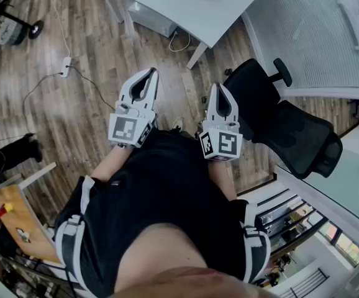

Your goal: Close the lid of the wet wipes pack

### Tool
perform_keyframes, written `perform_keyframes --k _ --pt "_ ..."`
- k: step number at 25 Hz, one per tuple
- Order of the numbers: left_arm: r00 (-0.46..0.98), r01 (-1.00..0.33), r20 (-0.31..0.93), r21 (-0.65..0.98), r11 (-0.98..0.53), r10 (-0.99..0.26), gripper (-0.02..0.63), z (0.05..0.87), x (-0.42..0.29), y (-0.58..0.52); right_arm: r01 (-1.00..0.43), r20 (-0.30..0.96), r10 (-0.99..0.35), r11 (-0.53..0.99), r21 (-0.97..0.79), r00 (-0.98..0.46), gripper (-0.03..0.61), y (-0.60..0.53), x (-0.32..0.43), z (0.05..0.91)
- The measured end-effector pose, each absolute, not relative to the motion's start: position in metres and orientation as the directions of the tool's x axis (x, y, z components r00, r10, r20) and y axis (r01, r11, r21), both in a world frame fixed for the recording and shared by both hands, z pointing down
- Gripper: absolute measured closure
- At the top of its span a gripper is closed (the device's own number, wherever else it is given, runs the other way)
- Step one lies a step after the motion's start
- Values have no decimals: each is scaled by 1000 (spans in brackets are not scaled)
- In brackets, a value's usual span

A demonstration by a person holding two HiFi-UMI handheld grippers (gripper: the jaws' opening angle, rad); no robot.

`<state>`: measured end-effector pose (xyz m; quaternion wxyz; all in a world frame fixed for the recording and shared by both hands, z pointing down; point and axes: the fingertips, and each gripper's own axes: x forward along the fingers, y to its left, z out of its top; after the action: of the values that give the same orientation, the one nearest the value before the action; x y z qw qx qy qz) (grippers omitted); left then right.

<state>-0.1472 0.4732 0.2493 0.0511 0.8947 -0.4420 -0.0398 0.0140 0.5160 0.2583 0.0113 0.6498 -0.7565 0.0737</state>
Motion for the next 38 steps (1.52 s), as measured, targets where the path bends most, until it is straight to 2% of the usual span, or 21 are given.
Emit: perform_keyframes --k 10,14,16,17,32,38 --pt "605 -787 -13 141 -600 -796 586 254 -141 473 -985 122 -982 127 -114 -141 557 517 22 262" --pt "608 -784 -19 142 -604 -794 586 253 -144 476 -987 60 -990 122 -103 -129 552 518 22 256" --pt "608 -785 -7 143 -602 -794 586 256 -145 474 -988 73 -989 118 -100 -126 462 514 23 263" --pt "611 -782 -5 146 -605 -791 586 259 -144 474 -988 86 -988 117 -103 -126 457 513 22 267" --pt "658 -745 37 183 -642 -753 586 278 -198 448 -992 114 -991 59 -113 -72 454 483 -27 280" --pt "666 -737 54 194 -647 -744 586 290 -195 407 -990 119 -990 62 -129 -78 459 441 -25 287"
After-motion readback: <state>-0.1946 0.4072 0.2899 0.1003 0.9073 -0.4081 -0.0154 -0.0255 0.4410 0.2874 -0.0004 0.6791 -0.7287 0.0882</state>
